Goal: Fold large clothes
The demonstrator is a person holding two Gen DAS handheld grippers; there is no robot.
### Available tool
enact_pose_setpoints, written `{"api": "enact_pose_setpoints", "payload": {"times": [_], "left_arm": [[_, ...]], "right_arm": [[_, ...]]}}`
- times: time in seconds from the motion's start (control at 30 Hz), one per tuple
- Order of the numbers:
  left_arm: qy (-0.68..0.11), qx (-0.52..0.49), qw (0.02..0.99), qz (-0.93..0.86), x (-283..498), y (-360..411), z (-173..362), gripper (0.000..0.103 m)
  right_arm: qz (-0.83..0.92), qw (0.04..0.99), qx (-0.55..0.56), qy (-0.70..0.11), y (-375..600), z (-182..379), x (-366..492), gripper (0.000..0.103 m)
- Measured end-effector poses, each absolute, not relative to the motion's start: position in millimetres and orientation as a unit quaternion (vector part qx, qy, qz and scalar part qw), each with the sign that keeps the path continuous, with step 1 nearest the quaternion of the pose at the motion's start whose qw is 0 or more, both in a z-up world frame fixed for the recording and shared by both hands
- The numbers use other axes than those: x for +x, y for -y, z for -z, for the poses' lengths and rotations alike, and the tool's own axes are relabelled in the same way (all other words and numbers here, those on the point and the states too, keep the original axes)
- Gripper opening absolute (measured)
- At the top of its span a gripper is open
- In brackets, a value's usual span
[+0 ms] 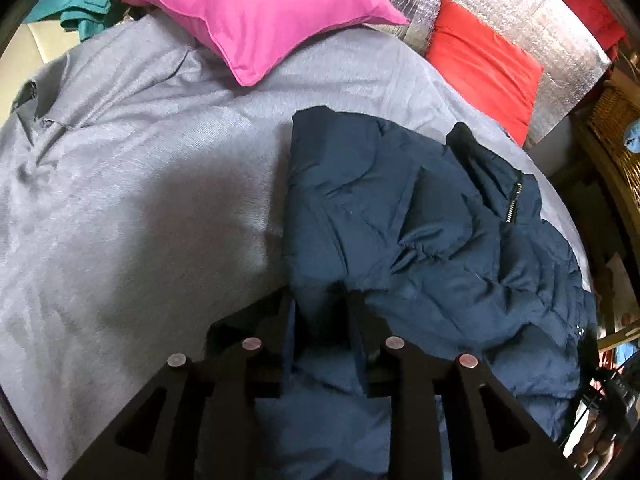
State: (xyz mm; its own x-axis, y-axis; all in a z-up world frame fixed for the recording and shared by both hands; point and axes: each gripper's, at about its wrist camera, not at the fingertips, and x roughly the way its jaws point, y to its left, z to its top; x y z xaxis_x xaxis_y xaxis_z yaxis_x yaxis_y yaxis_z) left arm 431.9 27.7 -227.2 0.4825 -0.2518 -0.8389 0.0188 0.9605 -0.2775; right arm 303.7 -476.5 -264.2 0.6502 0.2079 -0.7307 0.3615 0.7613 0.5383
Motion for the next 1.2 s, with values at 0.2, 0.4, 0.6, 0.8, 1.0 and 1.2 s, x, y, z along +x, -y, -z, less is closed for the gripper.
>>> {"api": "enact_pose_setpoints", "payload": {"times": [0.2, 0.4, 0.6, 0.8, 1.0, 1.2], "left_arm": [[-0.458, -0.096, 0.881, 0.064, 379, -57, 209, 0.048], [-0.432, -0.106, 0.895, 0.039, 313, -115, 210, 0.048], [-0.428, -0.137, 0.892, 0.044, 243, -153, 220, 0.051], [-0.461, -0.144, 0.871, 0.090, 187, -152, 238, 0.063], [-0.505, -0.122, 0.846, 0.119, 158, -136, 255, 0.067], [-0.545, -0.082, 0.824, 0.134, 145, -118, 271, 0.070]], "right_arm": [[0.046, 0.846, 0.370, -0.382, 482, 248, 267, 0.059], [0.035, 0.861, 0.381, -0.337, 476, 233, 215, 0.063], [0.006, 0.875, 0.378, -0.301, 461, 228, 144, 0.066], [-0.028, 0.882, 0.375, -0.282, 442, 226, 78, 0.073], [-0.061, 0.877, 0.356, -0.316, 423, 230, 36, 0.074], [-0.084, 0.856, 0.342, -0.380, 407, 248, -5, 0.079]]}}
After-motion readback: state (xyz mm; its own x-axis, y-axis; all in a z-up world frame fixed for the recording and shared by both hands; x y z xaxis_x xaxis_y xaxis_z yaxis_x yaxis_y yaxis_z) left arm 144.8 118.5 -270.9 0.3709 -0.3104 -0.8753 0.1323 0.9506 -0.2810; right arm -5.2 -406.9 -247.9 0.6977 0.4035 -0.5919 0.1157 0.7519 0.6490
